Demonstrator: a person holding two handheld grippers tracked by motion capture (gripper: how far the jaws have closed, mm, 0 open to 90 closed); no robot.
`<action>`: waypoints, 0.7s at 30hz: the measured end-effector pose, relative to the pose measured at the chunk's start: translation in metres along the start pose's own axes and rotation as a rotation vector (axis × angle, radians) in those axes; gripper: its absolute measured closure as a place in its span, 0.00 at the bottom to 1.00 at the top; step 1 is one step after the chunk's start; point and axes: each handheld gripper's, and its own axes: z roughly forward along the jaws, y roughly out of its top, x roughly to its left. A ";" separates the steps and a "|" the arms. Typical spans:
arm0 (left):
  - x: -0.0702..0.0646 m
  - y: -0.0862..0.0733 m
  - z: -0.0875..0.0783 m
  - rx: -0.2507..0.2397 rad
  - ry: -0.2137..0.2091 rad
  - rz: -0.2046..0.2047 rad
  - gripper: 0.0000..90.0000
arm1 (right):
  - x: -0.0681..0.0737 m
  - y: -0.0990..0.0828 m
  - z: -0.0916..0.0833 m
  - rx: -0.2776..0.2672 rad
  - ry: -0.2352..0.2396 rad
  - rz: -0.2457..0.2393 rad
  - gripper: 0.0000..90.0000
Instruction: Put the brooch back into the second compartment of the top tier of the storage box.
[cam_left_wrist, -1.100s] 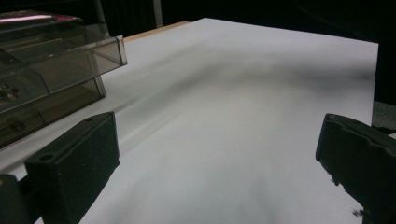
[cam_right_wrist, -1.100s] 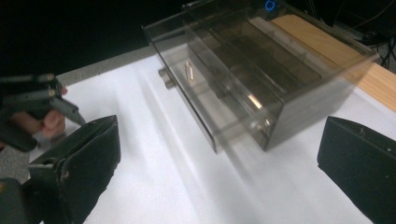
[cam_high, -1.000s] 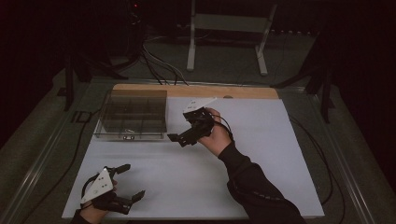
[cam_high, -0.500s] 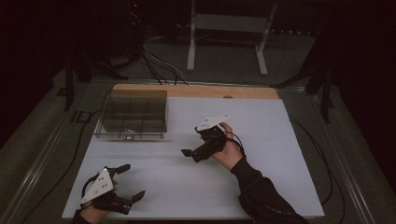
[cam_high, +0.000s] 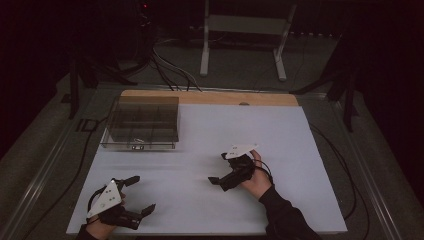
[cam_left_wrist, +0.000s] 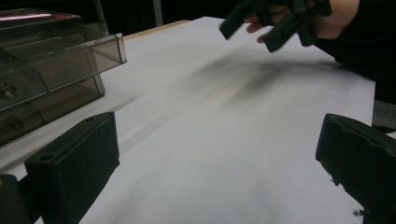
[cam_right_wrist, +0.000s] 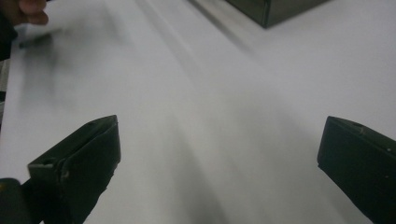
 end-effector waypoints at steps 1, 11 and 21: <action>0.000 0.000 0.000 0.000 0.000 0.000 0.01 | 0.000 -0.004 -0.001 0.003 0.002 0.000 0.00; 0.000 0.000 0.000 0.003 0.002 0.002 0.01 | 0.003 -0.043 -0.021 0.009 -0.017 0.036 0.00; 0.000 0.000 -0.001 -0.001 0.004 0.002 0.01 | -0.002 -0.075 -0.058 -0.042 -0.065 0.076 0.00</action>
